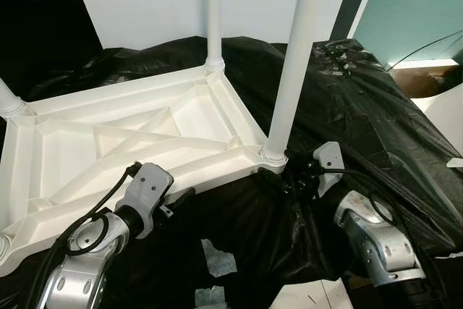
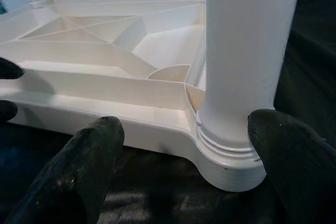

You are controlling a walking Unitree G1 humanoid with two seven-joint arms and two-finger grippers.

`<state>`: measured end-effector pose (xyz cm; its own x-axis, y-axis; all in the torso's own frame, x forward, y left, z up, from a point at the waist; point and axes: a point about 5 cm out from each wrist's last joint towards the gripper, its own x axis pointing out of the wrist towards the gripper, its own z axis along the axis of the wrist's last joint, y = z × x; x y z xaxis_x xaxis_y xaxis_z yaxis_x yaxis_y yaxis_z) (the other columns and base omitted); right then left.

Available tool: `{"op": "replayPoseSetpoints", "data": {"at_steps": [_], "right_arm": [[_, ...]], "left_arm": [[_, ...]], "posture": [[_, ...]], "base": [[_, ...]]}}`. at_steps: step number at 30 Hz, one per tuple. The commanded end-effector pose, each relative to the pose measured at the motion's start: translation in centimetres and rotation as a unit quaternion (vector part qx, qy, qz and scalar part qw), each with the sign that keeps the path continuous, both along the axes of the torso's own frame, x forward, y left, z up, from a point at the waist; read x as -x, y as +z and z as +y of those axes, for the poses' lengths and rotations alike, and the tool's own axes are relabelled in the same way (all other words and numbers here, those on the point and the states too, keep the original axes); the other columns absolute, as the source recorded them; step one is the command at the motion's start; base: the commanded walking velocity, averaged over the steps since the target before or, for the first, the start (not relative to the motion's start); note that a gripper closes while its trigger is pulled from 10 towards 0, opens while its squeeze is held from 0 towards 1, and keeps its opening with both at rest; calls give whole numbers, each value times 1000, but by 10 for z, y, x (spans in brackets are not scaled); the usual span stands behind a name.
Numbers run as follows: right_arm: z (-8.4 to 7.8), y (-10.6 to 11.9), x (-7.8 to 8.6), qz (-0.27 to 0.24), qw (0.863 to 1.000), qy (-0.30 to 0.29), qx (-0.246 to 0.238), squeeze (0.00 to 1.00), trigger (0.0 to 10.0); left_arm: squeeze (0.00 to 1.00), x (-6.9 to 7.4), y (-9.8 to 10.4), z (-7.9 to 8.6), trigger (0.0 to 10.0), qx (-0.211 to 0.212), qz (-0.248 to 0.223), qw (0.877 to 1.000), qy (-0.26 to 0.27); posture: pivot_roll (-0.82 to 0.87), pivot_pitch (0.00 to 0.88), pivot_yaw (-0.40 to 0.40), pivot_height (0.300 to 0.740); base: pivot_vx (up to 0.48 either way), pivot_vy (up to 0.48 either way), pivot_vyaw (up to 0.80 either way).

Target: Building children table

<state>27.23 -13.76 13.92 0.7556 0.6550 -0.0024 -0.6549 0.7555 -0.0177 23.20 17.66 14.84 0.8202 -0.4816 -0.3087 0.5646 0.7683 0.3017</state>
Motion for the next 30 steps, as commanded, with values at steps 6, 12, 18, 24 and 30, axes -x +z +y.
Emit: {"op": "replayPoseSetpoints", "data": {"at_steps": [6, 12, 18, 24, 30], "right_arm": [[0, 1, 2, -1, 1000, 19, 4, 0, 10000], [3, 0, 3, 0, 1000, 24, 4, 0, 10000], [5, 0, 2, -1, 1000, 22, 2, 0, 10000], [8, 1, 1, -1, 1000, 23, -2, 0, 10000], [10, 1, -1, -2, 1000, 18, -7, 0, 10000]], "left_arm": [[0, 4, -8, 0, 10000, -29, 23, 999, -15], [0, 4, -20, 6, 10000, -68, 52, 996, 3], [0, -4, -28, 12, 10000, -78, 67, 993, 58], [0, -10, -28, 6, 0, -54, 72, 993, 80], [0, -14, -28, -18, 0, -41, 58, 995, 67]], "posture": [[97, 56, -49, 740], [96, 57, -47, 740], [96, 59, -44, 740], [97, 60, -42, 740], [95, 62, -41, 740]], "base": [[0, 0, 0], [0, 0, 0], [0, 0, 0], [0, 0, 0], [0, 0, 0]]}}
